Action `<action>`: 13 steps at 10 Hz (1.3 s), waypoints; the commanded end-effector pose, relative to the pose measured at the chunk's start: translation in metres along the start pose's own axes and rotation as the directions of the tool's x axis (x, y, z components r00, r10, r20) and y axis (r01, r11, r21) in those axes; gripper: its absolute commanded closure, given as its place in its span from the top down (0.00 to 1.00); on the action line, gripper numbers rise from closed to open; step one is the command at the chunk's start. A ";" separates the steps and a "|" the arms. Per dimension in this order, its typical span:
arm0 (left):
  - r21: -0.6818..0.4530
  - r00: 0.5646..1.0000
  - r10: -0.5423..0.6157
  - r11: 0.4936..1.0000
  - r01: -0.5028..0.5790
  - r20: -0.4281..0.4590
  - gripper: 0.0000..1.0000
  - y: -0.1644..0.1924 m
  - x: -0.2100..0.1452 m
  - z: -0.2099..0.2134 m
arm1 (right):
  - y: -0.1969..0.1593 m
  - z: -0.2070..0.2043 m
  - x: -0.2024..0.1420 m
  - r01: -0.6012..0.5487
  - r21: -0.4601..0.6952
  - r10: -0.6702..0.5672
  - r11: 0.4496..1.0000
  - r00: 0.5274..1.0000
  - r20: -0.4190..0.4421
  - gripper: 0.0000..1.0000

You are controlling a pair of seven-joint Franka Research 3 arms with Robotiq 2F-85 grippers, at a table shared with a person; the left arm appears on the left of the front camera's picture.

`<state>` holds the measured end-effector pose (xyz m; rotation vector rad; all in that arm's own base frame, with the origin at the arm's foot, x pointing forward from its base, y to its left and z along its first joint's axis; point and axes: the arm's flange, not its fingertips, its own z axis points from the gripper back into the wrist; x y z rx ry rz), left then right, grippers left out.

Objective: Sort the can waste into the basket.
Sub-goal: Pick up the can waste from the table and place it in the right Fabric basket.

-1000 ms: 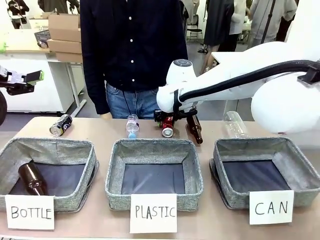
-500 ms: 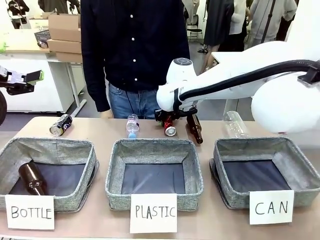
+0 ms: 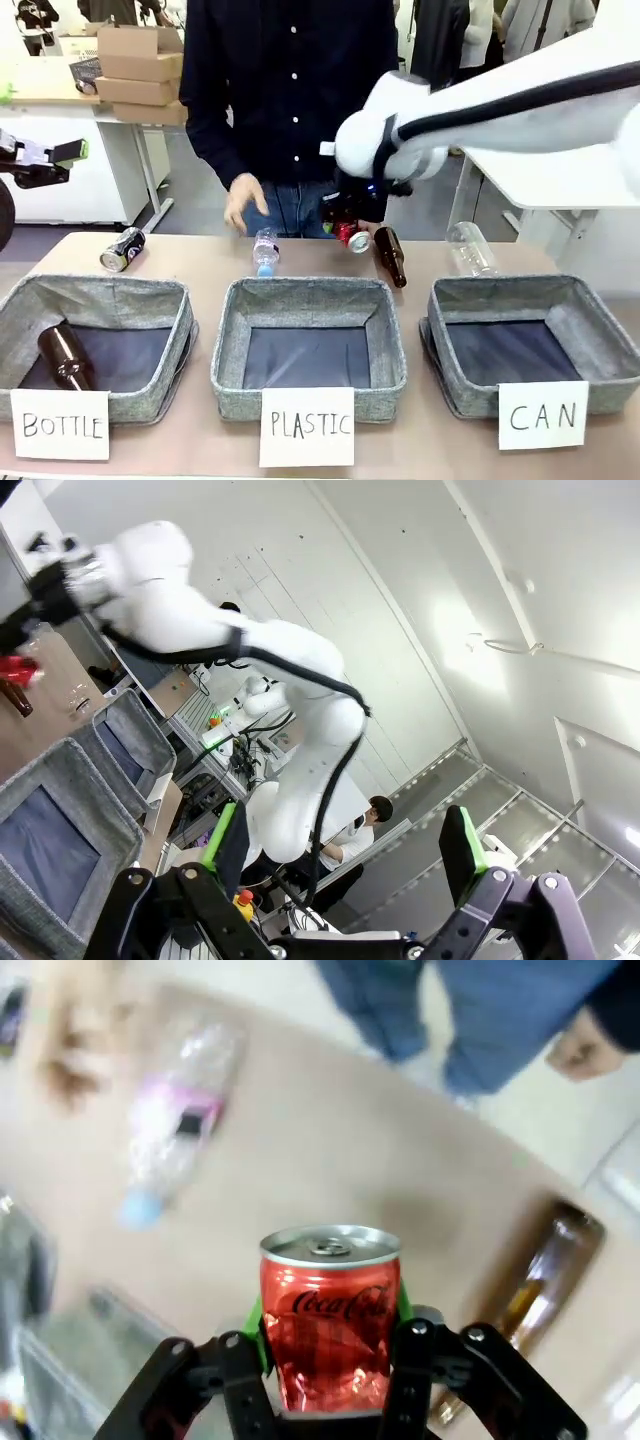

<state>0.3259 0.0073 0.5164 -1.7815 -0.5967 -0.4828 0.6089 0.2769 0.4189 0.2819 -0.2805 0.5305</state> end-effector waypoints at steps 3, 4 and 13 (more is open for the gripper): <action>-0.021 1.000 -0.021 1.000 0.022 0.009 1.00 -0.002 -0.002 -0.003 | -0.070 0.155 -0.194 -0.110 0.129 0.129 0.985 0.980 -0.148 0.00; -0.021 1.000 -0.021 1.000 0.022 0.009 1.00 -0.002 -0.002 -0.003 | -0.081 0.167 -0.229 -0.184 0.202 0.204 0.962 0.976 -0.080 0.00; -0.021 1.000 -0.021 1.000 0.022 0.009 1.00 -0.002 -0.002 -0.003 | -0.101 0.166 -0.294 -0.246 0.228 0.255 0.942 0.967 -0.011 1.00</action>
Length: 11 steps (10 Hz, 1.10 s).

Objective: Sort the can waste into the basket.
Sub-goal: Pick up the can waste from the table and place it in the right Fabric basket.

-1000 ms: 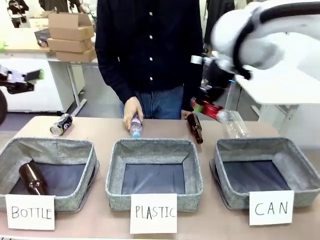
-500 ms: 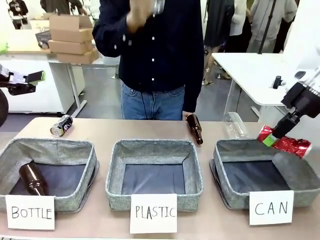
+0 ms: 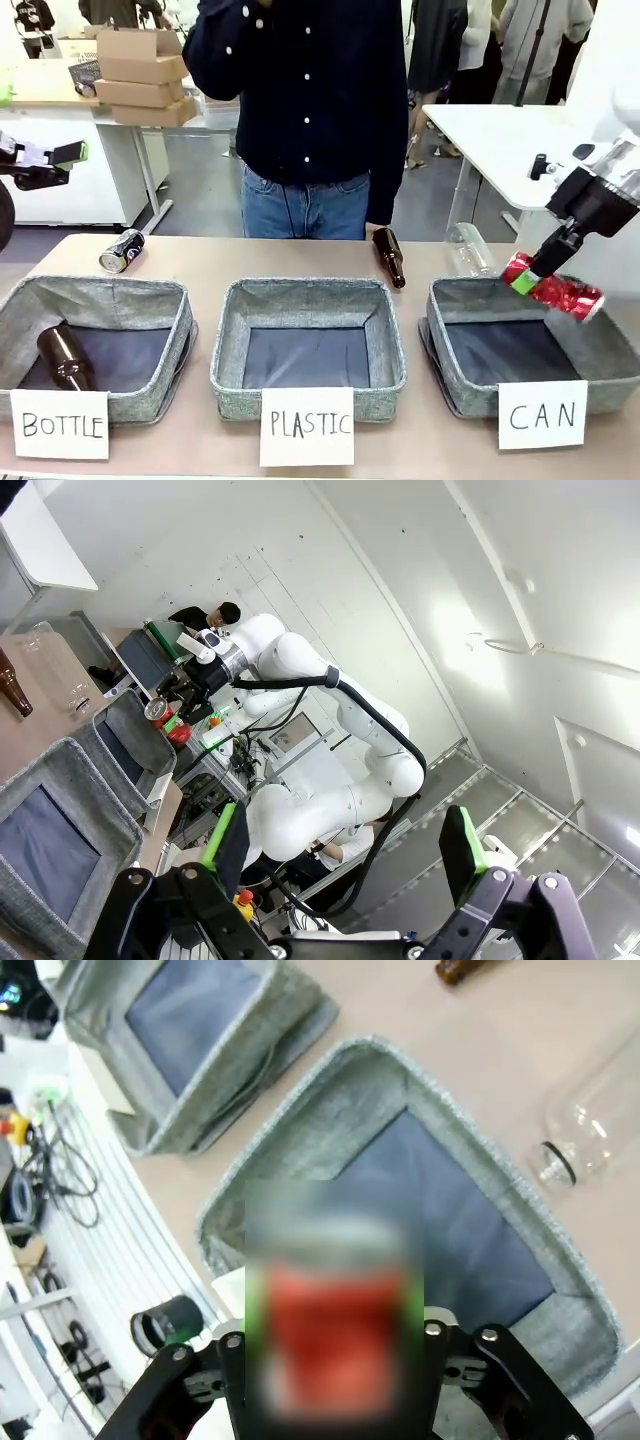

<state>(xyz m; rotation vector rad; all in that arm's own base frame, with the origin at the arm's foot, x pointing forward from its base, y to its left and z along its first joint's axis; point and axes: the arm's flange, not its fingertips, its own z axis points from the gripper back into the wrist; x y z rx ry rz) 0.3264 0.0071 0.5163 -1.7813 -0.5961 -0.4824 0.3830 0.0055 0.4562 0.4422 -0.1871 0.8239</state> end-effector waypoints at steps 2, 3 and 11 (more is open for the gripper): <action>-0.021 1.000 -0.022 1.000 0.022 0.010 1.00 -0.002 -0.002 -0.003 | -0.006 -0.001 0.009 -0.010 0.007 0.010 1.000 0.999 0.039 1.00; -0.021 1.000 -0.022 1.000 0.022 0.010 1.00 -0.002 -0.002 -0.003 | -0.008 0.000 0.011 -0.007 0.017 0.006 1.000 0.999 0.048 1.00; -0.021 1.000 -0.022 1.000 0.022 0.010 1.00 -0.002 -0.002 -0.003 | 0.030 0.074 0.021 0.039 0.840 -0.718 0.541 0.541 0.438 1.00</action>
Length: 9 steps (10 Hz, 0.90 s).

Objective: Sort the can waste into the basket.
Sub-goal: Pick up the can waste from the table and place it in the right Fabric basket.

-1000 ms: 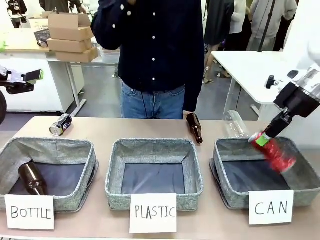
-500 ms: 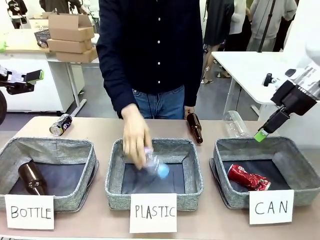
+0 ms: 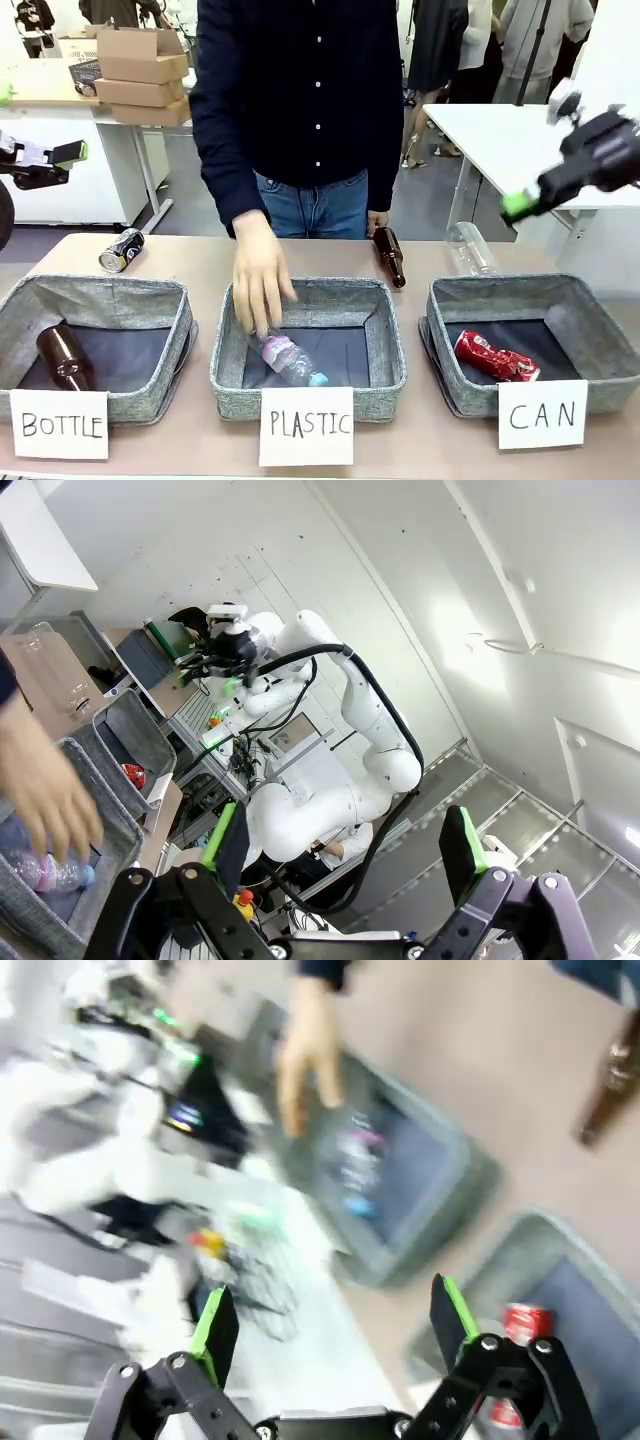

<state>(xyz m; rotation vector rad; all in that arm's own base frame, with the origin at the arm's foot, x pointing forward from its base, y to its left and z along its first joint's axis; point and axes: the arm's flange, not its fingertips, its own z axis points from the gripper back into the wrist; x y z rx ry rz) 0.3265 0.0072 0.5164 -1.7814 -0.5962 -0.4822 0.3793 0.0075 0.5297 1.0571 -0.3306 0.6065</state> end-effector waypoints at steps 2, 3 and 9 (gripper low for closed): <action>-0.021 1.000 -0.022 1.000 0.022 0.009 1.00 -0.002 -0.002 -0.003 | 0.013 0.006 -0.002 0.147 0.553 -0.442 0.820 0.776 0.449 1.00; -0.021 1.000 -0.022 1.000 0.022 0.009 1.00 -0.002 -0.002 -0.003 | 0.015 0.009 0.003 0.056 0.126 -0.067 0.990 0.994 0.085 1.00; -0.021 1.000 -0.022 1.000 0.022 0.009 1.00 -0.002 -0.002 -0.003 | 0.015 0.009 0.003 0.056 0.126 -0.067 0.990 0.994 0.085 1.00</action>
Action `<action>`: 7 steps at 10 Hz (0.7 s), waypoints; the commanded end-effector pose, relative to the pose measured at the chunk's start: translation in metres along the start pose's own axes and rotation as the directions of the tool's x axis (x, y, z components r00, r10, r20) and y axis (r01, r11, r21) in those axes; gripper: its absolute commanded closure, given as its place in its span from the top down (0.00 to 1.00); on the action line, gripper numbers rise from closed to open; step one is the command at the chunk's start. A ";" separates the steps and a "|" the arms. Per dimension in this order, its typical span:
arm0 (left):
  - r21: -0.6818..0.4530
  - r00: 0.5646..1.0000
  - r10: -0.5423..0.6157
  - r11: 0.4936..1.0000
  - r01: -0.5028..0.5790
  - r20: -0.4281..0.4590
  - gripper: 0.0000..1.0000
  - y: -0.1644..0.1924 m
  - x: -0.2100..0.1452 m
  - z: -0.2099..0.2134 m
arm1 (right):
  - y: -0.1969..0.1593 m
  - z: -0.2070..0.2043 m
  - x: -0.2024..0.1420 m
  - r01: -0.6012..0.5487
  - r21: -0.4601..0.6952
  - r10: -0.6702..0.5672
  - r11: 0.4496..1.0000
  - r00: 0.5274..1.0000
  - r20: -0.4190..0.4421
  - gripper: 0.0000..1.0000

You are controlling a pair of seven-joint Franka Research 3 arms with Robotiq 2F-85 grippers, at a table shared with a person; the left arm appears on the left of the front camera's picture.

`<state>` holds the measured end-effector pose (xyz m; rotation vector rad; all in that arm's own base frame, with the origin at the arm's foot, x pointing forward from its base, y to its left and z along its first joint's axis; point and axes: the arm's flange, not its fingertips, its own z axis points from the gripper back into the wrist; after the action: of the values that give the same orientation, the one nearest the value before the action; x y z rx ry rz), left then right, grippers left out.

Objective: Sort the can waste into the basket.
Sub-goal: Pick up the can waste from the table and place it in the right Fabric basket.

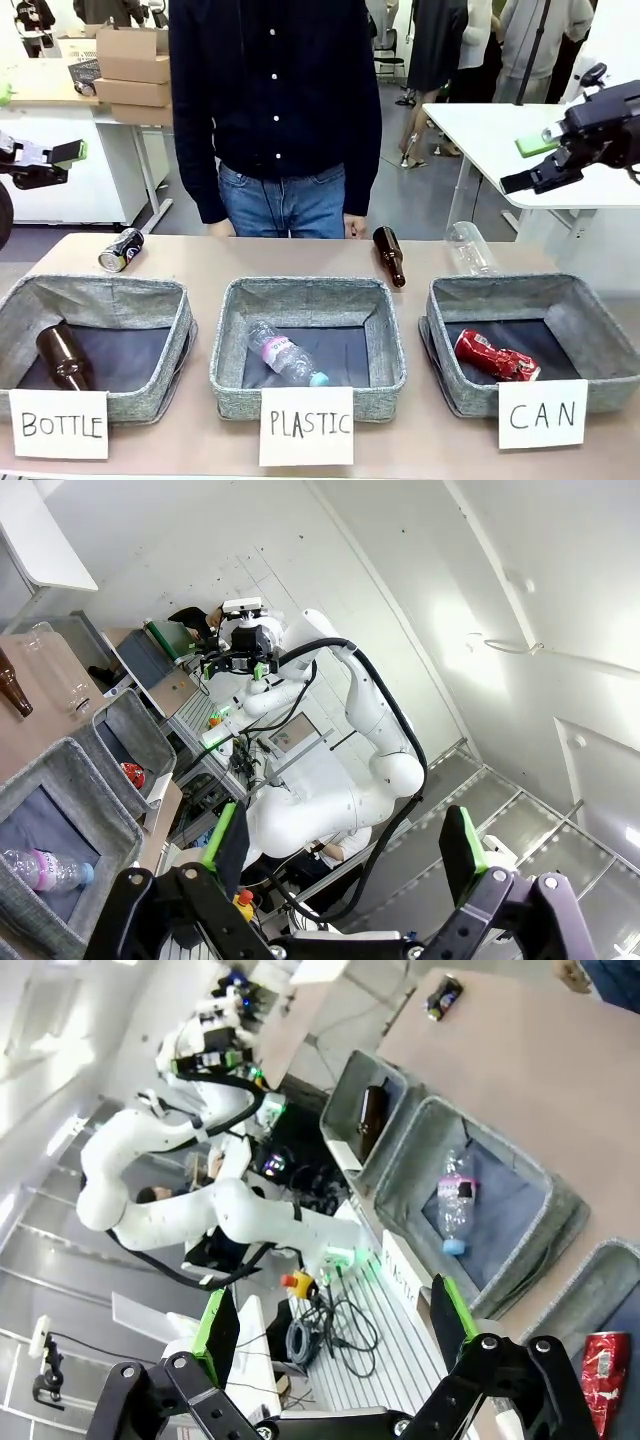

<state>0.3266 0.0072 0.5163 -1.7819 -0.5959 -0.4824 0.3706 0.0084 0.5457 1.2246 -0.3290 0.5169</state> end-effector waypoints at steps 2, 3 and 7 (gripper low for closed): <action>-0.021 1.000 -0.022 1.000 0.022 0.009 1.00 -0.002 -0.002 -0.003 | -0.002 0.003 0.002 -0.017 -0.011 0.017 1.000 1.000 -0.003 1.00; -0.021 1.000 -0.022 1.000 0.022 0.009 1.00 -0.002 -0.002 -0.003 | -0.002 0.003 0.002 -0.017 -0.011 0.017 1.000 1.000 -0.003 1.00; -0.021 1.000 -0.022 1.000 0.022 0.009 1.00 -0.002 -0.002 -0.003 | -0.002 0.003 0.002 -0.017 -0.011 0.017 1.000 1.000 -0.003 1.00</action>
<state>0.3266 0.0072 0.5163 -1.7819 -0.5959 -0.4824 0.3707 0.0077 0.5459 1.2240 -0.3305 0.5160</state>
